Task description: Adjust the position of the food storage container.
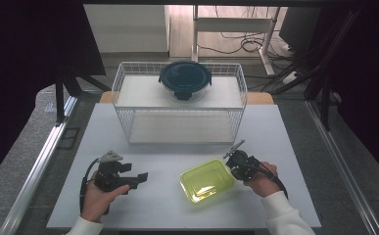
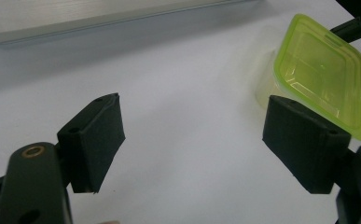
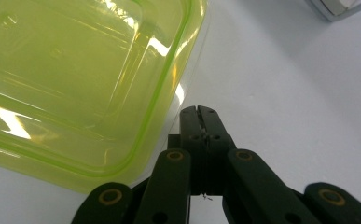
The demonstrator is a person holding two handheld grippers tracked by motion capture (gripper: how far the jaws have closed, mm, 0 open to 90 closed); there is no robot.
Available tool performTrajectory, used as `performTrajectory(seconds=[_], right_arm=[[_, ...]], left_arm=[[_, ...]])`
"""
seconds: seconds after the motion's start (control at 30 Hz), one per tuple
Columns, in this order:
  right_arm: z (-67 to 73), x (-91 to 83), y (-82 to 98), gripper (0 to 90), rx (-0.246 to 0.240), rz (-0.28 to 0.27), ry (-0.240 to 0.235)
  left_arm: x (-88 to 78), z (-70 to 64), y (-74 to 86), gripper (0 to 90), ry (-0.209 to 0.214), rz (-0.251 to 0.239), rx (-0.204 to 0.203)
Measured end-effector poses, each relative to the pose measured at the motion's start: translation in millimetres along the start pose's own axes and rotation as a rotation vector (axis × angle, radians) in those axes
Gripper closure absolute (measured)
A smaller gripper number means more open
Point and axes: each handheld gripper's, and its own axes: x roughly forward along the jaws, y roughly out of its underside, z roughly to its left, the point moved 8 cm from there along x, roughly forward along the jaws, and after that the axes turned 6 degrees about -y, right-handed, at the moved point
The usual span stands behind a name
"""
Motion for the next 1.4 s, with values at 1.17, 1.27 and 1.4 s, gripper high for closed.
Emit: performTrajectory(seconds=[1.17,1.27,1.4], right_arm=[[117.4,-21.3,-5.7,88.9,-0.283,-0.100,-0.207],[130.1,-10.0,-5.5,88.9,-0.303,-0.080,-0.230],[134.9,1.6,-11.0,88.9,-0.315,-0.071,-0.229]], left_arm=[[3.2,1.6,2.0,19.8,-0.015,0.001,-0.004],[3.1,2.5,2.1,19.9,-0.017,-0.002,-0.010],[3.5,3.2,2.4,19.9,-0.018,-0.001,-0.010]])
